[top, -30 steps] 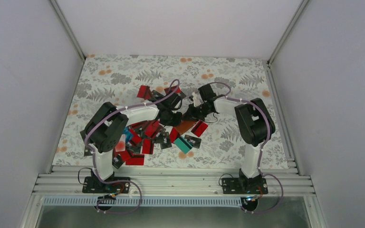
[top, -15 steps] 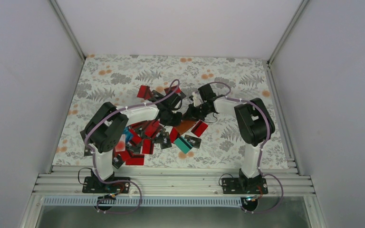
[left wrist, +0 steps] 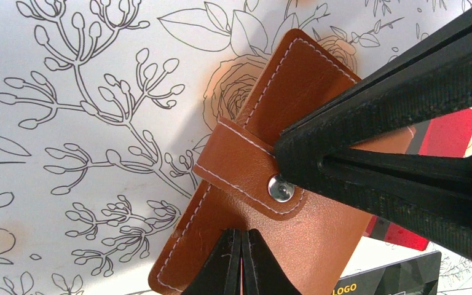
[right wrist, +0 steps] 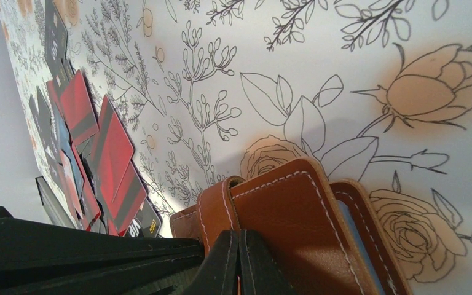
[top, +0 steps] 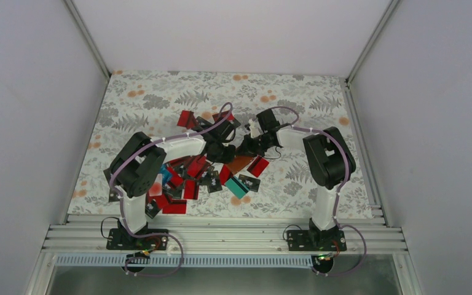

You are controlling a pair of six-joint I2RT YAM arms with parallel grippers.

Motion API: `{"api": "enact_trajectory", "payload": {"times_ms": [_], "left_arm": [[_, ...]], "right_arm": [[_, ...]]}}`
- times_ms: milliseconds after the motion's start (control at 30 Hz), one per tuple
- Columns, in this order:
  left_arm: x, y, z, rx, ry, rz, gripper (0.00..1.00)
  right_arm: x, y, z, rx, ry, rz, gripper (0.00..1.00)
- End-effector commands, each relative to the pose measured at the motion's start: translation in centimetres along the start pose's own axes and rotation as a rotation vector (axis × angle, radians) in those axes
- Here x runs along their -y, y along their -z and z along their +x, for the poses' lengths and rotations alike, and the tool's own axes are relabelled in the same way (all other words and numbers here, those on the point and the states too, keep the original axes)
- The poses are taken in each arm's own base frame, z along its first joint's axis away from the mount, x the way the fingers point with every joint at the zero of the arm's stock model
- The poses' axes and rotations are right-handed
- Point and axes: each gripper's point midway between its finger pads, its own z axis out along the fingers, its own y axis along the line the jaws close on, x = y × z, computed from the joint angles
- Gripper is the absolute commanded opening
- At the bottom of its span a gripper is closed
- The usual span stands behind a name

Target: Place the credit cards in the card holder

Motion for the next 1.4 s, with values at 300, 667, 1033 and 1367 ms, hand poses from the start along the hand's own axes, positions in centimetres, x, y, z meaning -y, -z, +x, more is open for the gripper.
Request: {"api": "enact_trajectory", "payload": {"times_ms": [300, 667, 1033, 1367], "left_arm": [[-0.7, -0.3, 0.0, -0.016, 0.027, -0.056, 0.05], [1.3, 2.1, -3.4, 0.078, 0.051, -0.025, 0.05], [-0.2, -2.5, -1.0, -0.024, 0.051, -0.071, 0.05], [-1.3, -3.8, 3.1, -0.08, 0.069, -0.108, 0.05]], "right_arm": [[3.1, -1.8, 3.0, -0.037, -0.026, 0.11, 0.05], [3.8, -1.8, 3.6, -0.033, -0.024, 0.122, 0.04], [3.9, -1.8, 3.7, -0.031, -0.023, 0.124, 0.04], [3.8, -1.7, 3.6, -0.028, -0.023, 0.127, 0.04]]}}
